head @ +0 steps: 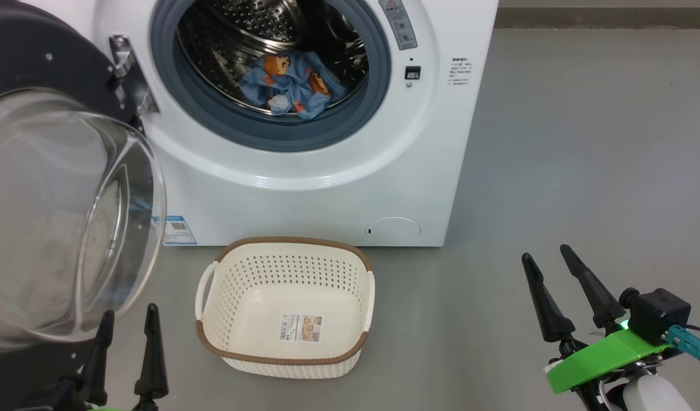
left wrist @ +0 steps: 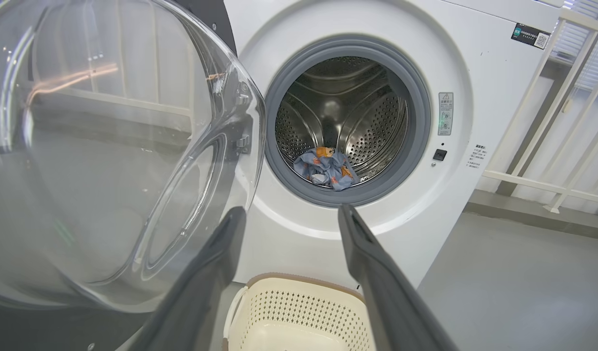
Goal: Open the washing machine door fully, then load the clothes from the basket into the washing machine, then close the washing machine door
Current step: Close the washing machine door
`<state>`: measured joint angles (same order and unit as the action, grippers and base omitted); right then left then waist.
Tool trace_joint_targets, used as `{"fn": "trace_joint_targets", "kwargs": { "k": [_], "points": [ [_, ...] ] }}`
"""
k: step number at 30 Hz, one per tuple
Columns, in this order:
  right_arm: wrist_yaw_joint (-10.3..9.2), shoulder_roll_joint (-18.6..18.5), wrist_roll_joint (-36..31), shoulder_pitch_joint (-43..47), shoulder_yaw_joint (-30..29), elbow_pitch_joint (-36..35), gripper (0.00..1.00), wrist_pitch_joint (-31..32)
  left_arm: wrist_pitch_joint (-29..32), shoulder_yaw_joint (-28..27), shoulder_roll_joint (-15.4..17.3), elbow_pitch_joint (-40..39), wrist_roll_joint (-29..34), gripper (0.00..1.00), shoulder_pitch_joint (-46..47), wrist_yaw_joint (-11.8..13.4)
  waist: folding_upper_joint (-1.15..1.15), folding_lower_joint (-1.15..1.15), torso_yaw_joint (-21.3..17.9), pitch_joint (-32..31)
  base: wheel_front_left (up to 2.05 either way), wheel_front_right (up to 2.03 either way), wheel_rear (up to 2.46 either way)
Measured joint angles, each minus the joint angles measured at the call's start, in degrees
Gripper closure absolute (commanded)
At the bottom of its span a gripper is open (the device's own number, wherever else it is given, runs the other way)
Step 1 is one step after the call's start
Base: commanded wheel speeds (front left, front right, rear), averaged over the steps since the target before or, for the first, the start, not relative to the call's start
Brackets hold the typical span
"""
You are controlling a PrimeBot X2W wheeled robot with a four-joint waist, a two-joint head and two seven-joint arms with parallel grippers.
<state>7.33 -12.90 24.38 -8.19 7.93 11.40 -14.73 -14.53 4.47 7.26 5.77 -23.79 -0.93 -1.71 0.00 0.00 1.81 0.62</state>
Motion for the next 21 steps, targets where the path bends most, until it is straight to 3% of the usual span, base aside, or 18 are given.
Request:
{"fn": "trace_joint_targets", "kwargs": {
  "k": [21],
  "points": [
    [0.0, 0.02, 0.48, 0.04, 0.36, 0.68, 0.0, 0.0, 0.0, -0.07, 0.42, 0.48, 1.03, 0.0, -0.02, 2.15, 0.0, 0.0, 6.99, -1.03, 0.0, 0.0, 0.0]
  ]
}}
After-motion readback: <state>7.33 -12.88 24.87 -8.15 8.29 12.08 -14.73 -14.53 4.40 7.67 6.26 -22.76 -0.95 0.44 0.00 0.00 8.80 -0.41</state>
